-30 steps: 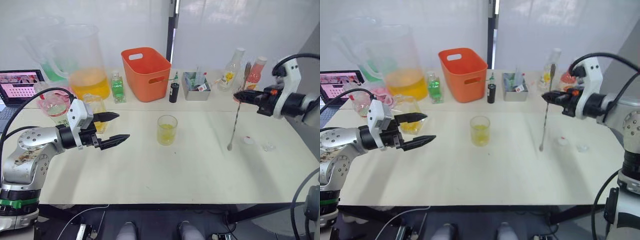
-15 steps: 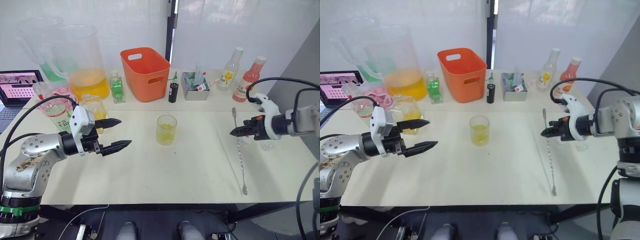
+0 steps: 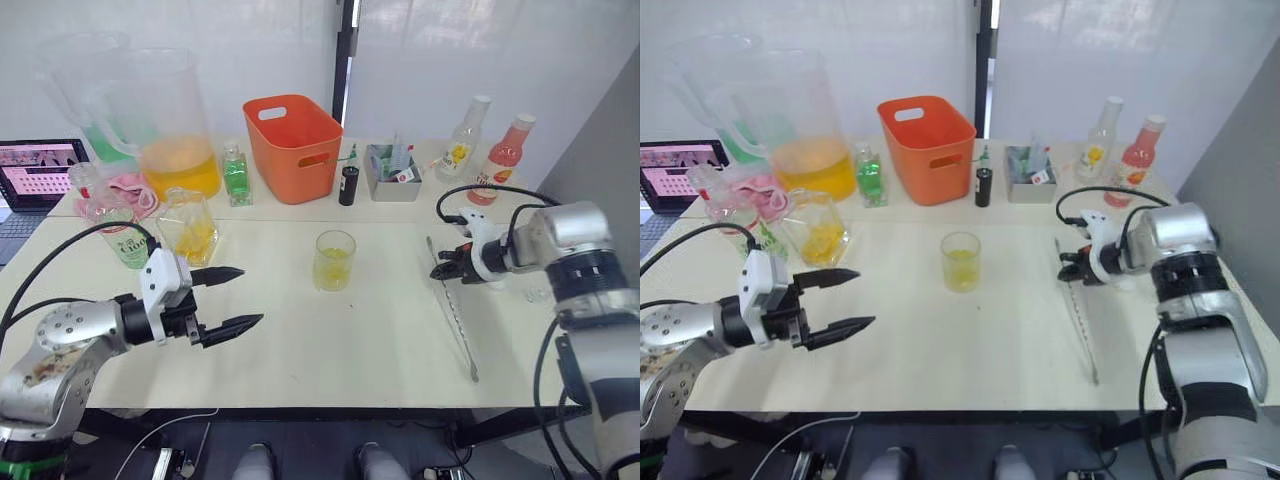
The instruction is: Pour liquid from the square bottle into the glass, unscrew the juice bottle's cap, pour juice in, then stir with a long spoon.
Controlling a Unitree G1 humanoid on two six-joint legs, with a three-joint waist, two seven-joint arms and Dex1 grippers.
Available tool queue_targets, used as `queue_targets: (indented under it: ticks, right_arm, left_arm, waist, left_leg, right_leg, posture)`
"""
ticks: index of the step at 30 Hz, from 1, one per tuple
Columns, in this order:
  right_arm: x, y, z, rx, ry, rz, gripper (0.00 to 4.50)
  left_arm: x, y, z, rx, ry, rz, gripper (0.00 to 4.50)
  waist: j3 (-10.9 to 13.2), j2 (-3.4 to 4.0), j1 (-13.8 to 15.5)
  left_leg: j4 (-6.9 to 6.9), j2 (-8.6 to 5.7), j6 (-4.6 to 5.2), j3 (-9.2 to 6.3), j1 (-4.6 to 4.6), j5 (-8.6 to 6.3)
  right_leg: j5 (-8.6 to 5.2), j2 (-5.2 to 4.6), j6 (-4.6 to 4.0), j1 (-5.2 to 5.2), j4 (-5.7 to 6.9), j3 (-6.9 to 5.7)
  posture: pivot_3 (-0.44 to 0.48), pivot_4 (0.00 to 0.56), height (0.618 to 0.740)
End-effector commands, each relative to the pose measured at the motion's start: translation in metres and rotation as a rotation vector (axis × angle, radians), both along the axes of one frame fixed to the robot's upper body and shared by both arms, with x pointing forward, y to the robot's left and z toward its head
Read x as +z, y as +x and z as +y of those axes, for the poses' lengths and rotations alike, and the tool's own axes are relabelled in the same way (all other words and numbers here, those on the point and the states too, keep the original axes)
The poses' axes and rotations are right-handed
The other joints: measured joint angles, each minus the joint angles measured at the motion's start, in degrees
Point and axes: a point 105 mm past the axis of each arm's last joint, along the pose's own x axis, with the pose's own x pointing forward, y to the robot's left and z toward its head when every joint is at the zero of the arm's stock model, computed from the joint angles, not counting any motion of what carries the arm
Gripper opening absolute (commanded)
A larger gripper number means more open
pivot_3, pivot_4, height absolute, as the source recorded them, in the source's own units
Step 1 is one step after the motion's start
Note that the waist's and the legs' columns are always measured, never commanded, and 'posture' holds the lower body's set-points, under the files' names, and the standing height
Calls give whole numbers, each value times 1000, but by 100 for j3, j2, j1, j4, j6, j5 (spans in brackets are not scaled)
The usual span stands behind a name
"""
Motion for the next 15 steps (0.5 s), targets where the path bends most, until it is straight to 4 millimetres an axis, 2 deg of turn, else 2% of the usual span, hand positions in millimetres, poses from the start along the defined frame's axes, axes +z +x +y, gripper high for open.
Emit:
queue_targets:
  ticks: [1,9,14,15]
  right_arm:
    - [9,9,-3,13,-24,-54,0]
    - [14,14,2,51,3,-71,2753]
    - [42,11,2,100,-2,-130,4434]
    - [51,10,1,110,0,-159,4472]
  left_arm:
    - [12,-3,0,16,-7,-63,4484]
    - [9,-2,6,43,-6,-58,4500]
    - [12,6,8,70,-45,-18,4500]
    - [11,7,9,76,-35,-13,4500]
  waist:
    - [0,0,-3]
    - [0,1,-14]
    - [1,4,-10]
    - [1,4,-7]
  left_leg:
    - [0,0,0,0,0,0]
    - [-1,0,0,0,0,0]
    - [-1,0,0,0,0,0]
    - [-1,0,0,1,0,0]
  right_leg:
    - [0,0,0,0,0,0]
    - [0,0,0,-1,1,-1]
    - [0,0,1,-2,3,-1]
    - [0,0,1,-2,2,-1]
  posture:
    - [0,150,703]
    - [0,150,703]
    - [0,150,703]
    - [0,150,703]
